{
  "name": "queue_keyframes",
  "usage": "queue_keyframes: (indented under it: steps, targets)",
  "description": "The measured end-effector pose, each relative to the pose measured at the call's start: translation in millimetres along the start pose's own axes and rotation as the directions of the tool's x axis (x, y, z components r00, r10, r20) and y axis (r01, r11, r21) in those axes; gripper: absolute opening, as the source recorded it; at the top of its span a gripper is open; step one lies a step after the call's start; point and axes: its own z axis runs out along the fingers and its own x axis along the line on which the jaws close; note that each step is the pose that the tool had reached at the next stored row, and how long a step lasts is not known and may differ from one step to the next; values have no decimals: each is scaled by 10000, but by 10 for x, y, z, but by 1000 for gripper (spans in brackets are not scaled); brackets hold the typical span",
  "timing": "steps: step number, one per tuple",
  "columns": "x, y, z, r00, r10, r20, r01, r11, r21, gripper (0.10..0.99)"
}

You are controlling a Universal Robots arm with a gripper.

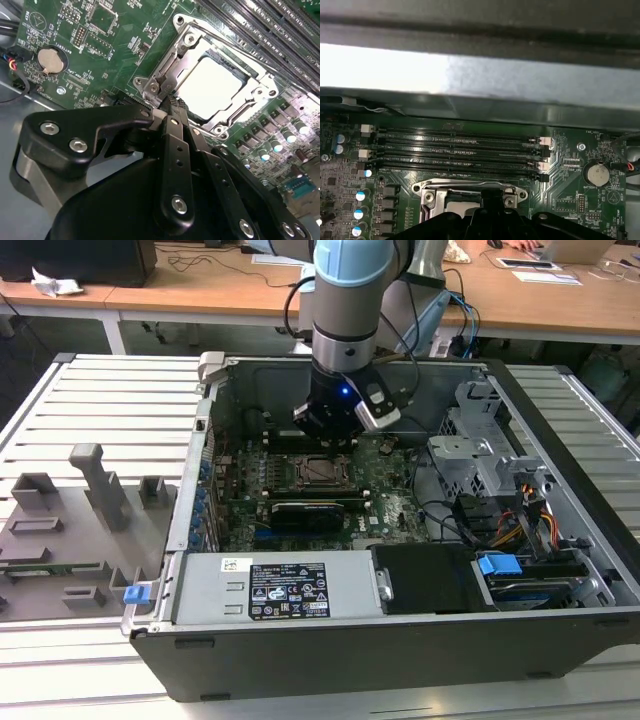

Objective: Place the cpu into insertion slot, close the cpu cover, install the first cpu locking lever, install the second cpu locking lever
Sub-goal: 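Install the second cpu locking lever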

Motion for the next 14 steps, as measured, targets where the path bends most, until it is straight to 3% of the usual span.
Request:
queue_keyframes:
  steps: [4, 8, 14]
  targets:
    - [-2, 5, -63, 10000, 0, 0, 0, 10000, 0, 106]
    - [-7, 16, -198, 10000, 0, 0, 0, 10000, 0, 106]
    - [-3, -50, -220, 10000, 0, 0, 0, 10000, 0, 106]
